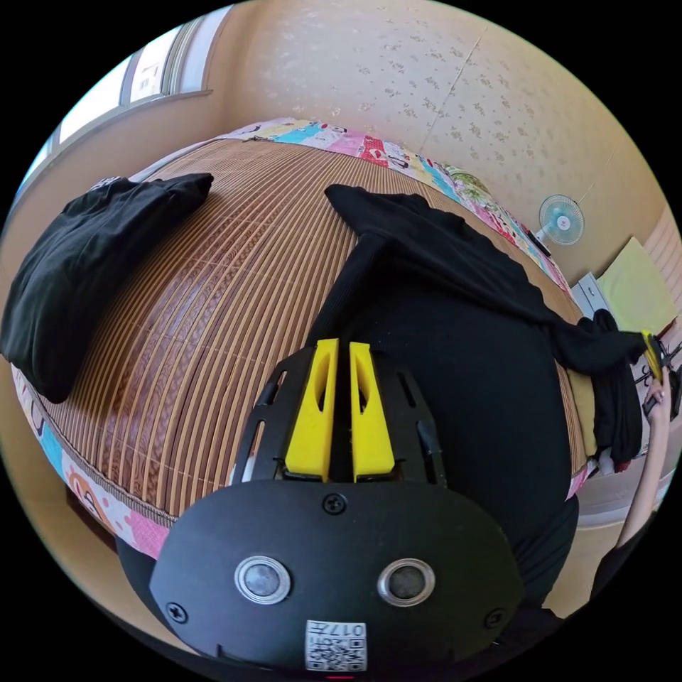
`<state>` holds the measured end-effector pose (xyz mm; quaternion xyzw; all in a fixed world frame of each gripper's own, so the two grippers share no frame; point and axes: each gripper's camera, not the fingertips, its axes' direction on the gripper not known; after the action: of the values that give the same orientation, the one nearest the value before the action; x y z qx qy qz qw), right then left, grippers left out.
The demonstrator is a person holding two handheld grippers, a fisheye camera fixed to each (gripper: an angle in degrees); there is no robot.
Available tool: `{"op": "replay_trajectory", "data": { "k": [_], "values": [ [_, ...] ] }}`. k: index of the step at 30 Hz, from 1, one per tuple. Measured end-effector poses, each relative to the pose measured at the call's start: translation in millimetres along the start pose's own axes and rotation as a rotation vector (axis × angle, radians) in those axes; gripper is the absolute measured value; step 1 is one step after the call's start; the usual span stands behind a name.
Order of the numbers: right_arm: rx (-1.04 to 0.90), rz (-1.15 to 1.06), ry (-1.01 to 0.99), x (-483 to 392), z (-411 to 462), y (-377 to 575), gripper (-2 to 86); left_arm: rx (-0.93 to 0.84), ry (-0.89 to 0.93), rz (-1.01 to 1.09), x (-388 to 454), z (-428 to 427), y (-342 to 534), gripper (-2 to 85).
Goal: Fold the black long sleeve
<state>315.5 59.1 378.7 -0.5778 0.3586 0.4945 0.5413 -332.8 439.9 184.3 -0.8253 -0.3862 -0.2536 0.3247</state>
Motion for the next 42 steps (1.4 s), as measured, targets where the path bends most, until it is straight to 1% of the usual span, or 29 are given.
{"op": "replay_trajectory", "data": {
  "k": [1,2,3,4,5,6,8,9,10,11,12,14,16,19,21,22,23,24,25,26,27,28,29,32,33,35,37,39,42],
  "values": [
    [-0.029,-0.065,-0.064,-43,25,-1,3.4,0.003,-0.010,0.005,1,-1,0,3.5],
    [-0.050,-0.105,-0.103,-68,38,0,3.4,0.006,-0.022,0.011,3,-1,0,3.5],
    [-0.104,-0.203,-0.202,-120,67,9,3.5,0.006,-0.027,0.014,4,-1,0,3.5],
    [-0.180,-0.320,-0.310,-175,98,25,3.7,0.006,-0.034,0.019,5,-2,-1,3.6],
    [-0.228,-0.381,-0.361,-202,114,36,3.7,0.006,-0.036,0.021,5,-3,-1,3.7],
    [-0.348,-0.494,-0.459,-249,148,62,4.0,0.006,-0.034,0.021,5,-3,-2,3.7],
    [-0.501,-0.586,-0.584,-290,184,105,4.2,0.004,-0.017,0.013,1,-5,-3,3.8],
    [-0.531,-0.585,-0.631,-296,196,132,4.3,0.004,-0.010,0.010,0,-5,-4,3.8],
    [-0.528,-0.571,-0.634,-289,202,159,4.5,0.004,0.005,0.004,-3,-6,-5,3.7],
    [-0.524,-0.567,-0.619,-282,204,171,4.9,0.003,0.020,-0.003,-6,-6,-5,3.7],
    [-0.519,-0.567,-0.557,-265,208,195,5.6,0.003,0.027,-0.006,-7,-6,-6,3.6],
    [-0.523,-0.575,-0.412,-230,214,227,7.2,0.009,0.044,-0.008,-10,-7,-6,3.2],
    [-0.561,-0.576,-0.197,-172,215,261,7.9,0.011,0.047,-0.008,-11,-6,-7,3.0],
    [-0.565,-0.565,-0.007,-112,197,280,8.2,0.014,0.049,-0.005,-11,-7,-9,2.8],
    [-0.527,-0.515,0.197,-54,168,287,8.1,0.017,0.044,0.001,-10,-9,-10,2.9],
    [-0.479,-0.469,0.308,-27,153,287,7.9,0.019,0.038,0.004,-9,-9,-11,3.0],
    [-0.443,-0.437,0.362,-13,145,287,7.8,0.020,0.031,0.008,-7,-10,-12,3.1],
    [-0.370,-0.356,0.442,13,131,288,7.4,0.021,0.029,0.010,-7,-11,-12,3.1],
    [-0.348,-0.314,0.463,26,127,289,7.2,0.022,0.025,0.014,-6,-12,-13,3.3],
    [-0.378,-0.252,0.469,50,131,291,6.8,0.023,0.023,0.016,-5,-13,-14,3.4],
    [-0.526,-0.205,0.474,71,154,294,6.7,0.023,0.023,0.016,-5,-13,-14,3.4],
    [-0.582,-0.210,0.475,78,166,294,6.9,0.023,0.026,0.015,-6,-14,-16,3.4],
    [-0.571,-0.237,0.473,74,164,293,7.0,0.022,0.028,0.014,-6,-15,-17,3.5],
    [-0.541,-0.221,0.579,66,172,282,8.5,0.019,0.031,0.012,-7,-17,-21,3.5],
    [-0.494,-0.223,0.577,62,171,284,8.8,0.018,0.031,0.012,-7,-18,-21,3.6],
    [-0.525,-0.225,0.512,69,185,292,8.3,0.014,0.034,0.010,-8,-21,-25,3.6],
    [-0.475,-0.232,0.513,73,187,297,7.6,0.010,0.049,0.005,-10,-23,-28,3.7],
    [-0.481,-0.229,0.502,76,189,292,7.2,0.000,0.082,-0.002,-14,-27,-32,4.0],
    [-0.500,-0.235,0.470,82,188,281,7.1,-0.019,0.207,-0.040,-32,-44,-31,4.6]
  ]
}}
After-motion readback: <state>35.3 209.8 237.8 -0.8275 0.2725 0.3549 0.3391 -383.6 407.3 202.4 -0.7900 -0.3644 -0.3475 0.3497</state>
